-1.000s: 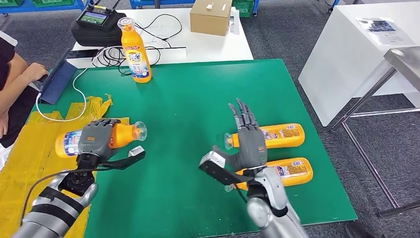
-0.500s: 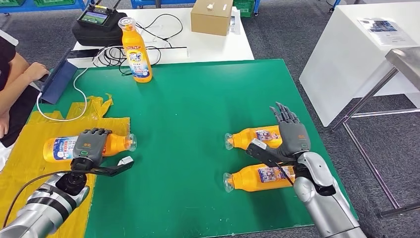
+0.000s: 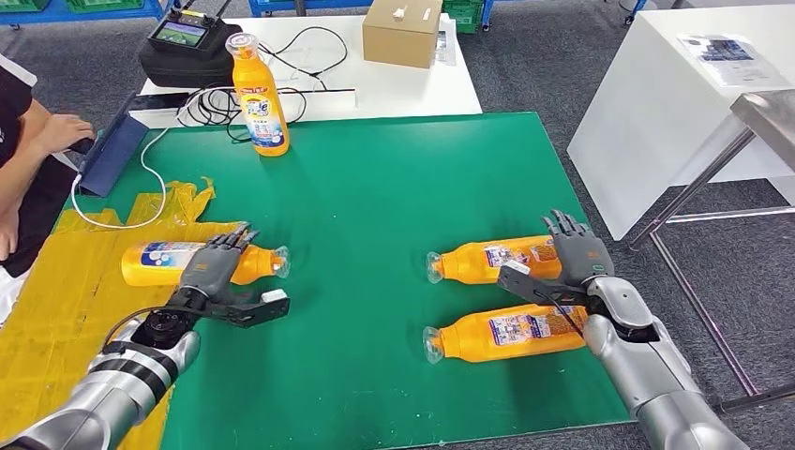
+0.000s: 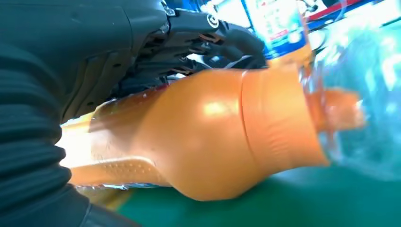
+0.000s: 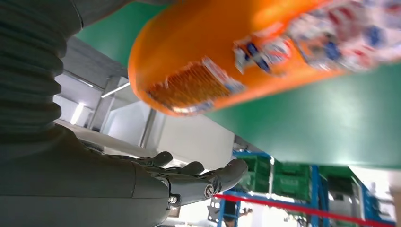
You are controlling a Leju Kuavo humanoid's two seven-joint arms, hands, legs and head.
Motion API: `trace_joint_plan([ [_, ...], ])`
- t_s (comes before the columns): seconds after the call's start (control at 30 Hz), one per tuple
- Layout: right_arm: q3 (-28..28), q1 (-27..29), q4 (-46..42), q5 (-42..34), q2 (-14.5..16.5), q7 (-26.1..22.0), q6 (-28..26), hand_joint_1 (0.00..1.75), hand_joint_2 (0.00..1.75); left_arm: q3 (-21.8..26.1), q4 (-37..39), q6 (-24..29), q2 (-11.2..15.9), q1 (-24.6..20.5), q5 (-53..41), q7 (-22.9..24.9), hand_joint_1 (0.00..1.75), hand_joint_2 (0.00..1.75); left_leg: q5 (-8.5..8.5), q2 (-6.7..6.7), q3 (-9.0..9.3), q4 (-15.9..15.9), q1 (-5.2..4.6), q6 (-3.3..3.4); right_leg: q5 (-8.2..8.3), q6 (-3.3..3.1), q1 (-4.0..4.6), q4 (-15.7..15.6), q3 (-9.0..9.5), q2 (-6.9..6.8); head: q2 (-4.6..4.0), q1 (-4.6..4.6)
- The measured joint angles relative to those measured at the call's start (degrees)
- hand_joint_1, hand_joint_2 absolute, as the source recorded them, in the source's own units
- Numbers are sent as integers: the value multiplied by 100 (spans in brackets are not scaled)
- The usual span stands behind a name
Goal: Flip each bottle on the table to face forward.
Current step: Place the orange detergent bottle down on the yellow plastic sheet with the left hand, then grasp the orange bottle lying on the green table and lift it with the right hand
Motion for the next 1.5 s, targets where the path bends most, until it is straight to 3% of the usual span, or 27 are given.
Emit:
trace_joint_plan([
  [0.33,184,-326,997,305,275,-373,-595,0,175,247,-1212,-371,-380,365,1528,-980,0,175,-1,-1,-7,0,0,0,-1,1,0,0,-4,-2,0,0],
  [0.57,308,-557,1489,-60,360,-1211,-78,0,175,224,-2131,-634,-440,637,2278,-1422,0,175,-1,4,-5,0,1,0,-1,0,1,0,-7,-1,0,2],
  [0.77,352,-627,1608,-103,360,-1322,-38,0,175,204,-2340,-667,-446,685,2413,-1485,0,175,-1,4,-3,0,1,0,-1,1,1,-1,-5,-1,0,1],
  [0.8,403,-679,1694,-100,360,-1349,-31,13,175,189,-2484,-693,-446,732,2545,-1543,0,175,-1,5,0,0,1,0,-1,1,1,-1,-2,-1,0,1],
  [0.83,465,-742,1795,-101,360,-1382,-10,46,175,169,-2655,-740,-445,790,2724,-1626,0,175,-1,7,4,0,1,0,-1,1,1,-1,1,0,0,1],
  [0.9,593,-869,1987,-126,355,-1447,97,130,175,130,-3010,-855,-437,923,3177,-1838,0,175,-2,11,13,0,1,0,-1,0,1,-2,7,3,0,1],
  [0.93,635,-913,2050,-168,340,-1475,181,161,175,115,-3158,-911,-425,976,3412,-1938,0,175,-2,12,17,0,1,0,-1,0,1,-2,9,4,0,1],
  [0.97,675,-950,2110,-216,315,-1498,265,171,175,104,-3318,-952,-406,1033,3648,-2025,0,175,-3,13,20,0,1,0,-1,1,1,-3,11,5,0,2],
  [1.1,782,-1022,2265,-356,200,-1334,189,175,175,132,-4050,-1044,-277,1311,4360,-2181,0,175,-3,2,25,0,1,1,-2,1,2,-3,23,0,0,1],
  [1.27,846,-996,2286,-235,211,-737,-251,174,175,316,-4821,-1084,-174,1735,4569,-2179,0,175,-3,-1,24,0,1,1,-4,2,1,-3,24,-2,0,1],
  [1.5,981,-960,2111,475,328,242,-816,175,175,454,-5312,-1192,-162,2052,4596,-2078,0,175,-3,1,20,0,0,2,-3,2,0,-2,24,-2,0,2],
])
